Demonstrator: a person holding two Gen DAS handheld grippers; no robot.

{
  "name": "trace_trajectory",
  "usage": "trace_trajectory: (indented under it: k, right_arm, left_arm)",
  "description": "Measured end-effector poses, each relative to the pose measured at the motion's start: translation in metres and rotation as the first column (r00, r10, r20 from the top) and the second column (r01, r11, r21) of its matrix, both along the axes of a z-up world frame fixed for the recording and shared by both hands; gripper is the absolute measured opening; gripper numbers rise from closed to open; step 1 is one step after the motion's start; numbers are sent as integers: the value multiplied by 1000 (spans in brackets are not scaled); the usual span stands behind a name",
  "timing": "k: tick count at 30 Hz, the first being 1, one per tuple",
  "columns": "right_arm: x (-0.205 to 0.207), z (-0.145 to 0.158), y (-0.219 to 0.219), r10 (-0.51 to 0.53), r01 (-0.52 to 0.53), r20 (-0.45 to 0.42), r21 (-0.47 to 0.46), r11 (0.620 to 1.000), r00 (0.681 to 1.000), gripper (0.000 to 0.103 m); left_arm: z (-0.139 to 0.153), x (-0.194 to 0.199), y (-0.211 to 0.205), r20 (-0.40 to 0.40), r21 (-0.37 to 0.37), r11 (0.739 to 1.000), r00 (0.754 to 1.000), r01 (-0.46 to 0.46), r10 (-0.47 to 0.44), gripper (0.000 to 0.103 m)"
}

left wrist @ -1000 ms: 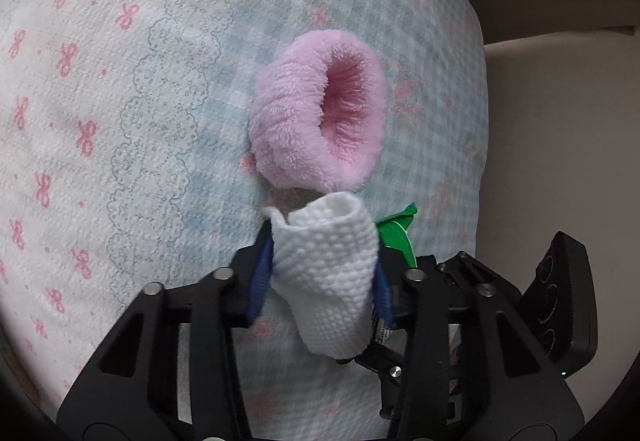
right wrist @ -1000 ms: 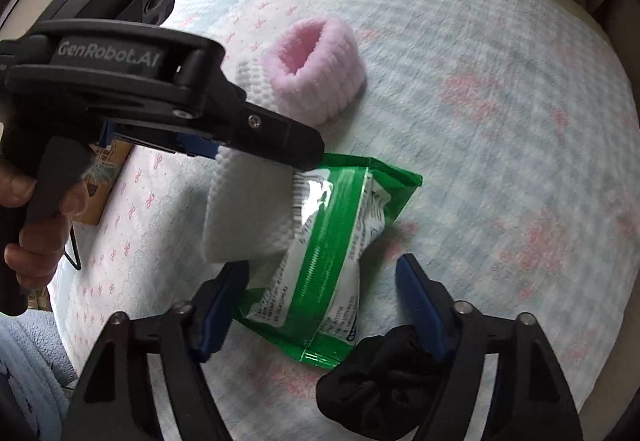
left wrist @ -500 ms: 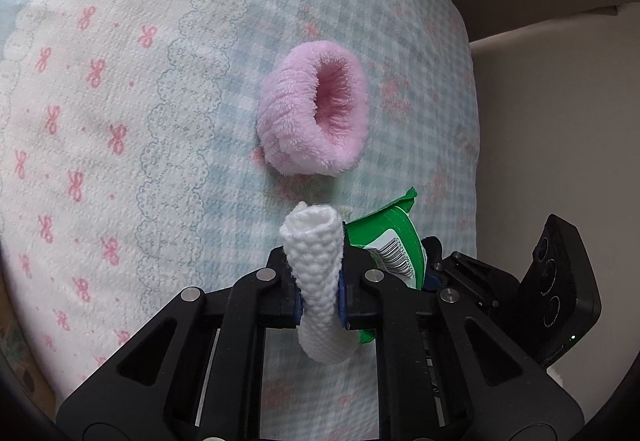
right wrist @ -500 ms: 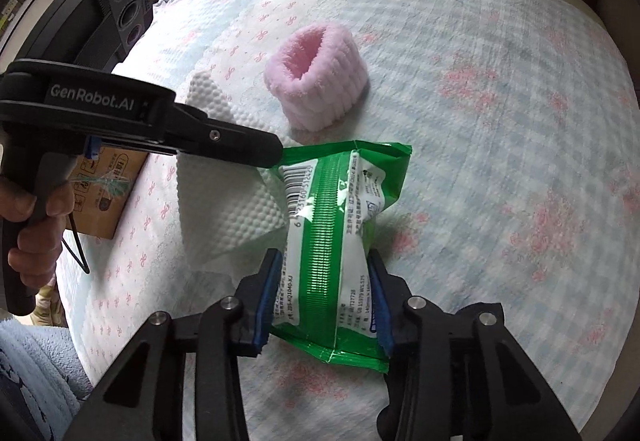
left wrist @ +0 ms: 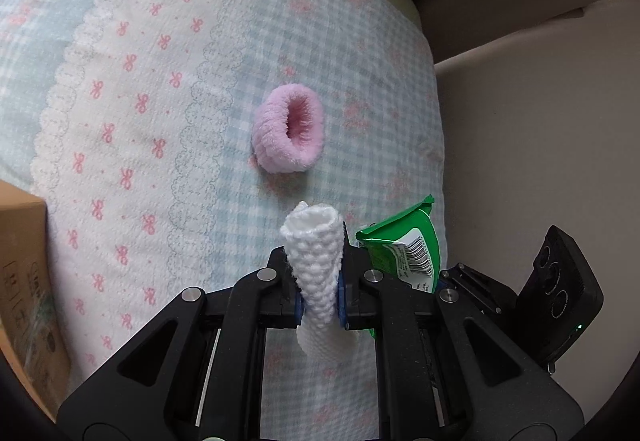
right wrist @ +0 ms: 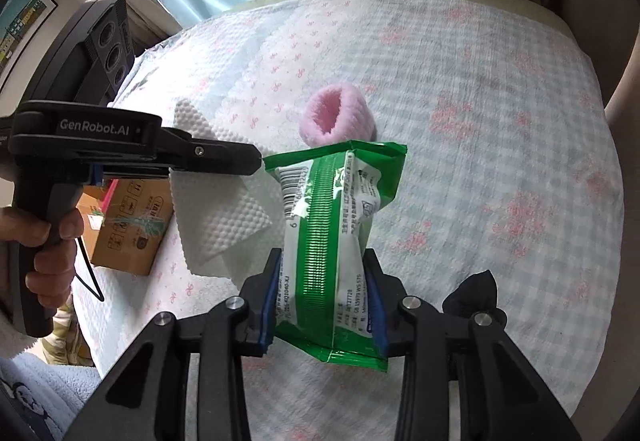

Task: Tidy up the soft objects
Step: 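Carry mesh cloth and green packet into the box and open both tools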

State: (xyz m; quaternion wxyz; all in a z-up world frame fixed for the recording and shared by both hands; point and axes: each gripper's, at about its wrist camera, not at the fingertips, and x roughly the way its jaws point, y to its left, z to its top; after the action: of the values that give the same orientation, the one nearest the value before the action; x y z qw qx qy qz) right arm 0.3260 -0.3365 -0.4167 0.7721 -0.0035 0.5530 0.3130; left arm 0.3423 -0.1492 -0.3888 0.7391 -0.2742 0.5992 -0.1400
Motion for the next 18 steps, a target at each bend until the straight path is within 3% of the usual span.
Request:
trace_trajectory:
  k: [10,18]
  right_arm:
    - [-48,108,26,-58,58,121,2,998,991,34]
    - [-95,186,72,-60,63,192,-6,998,979,34]
  left_arm:
    - [120,-61,34,159,-14,999,987,-38,40,10]
    - [203,-131,95,271,72,995,961,-71,49,10]
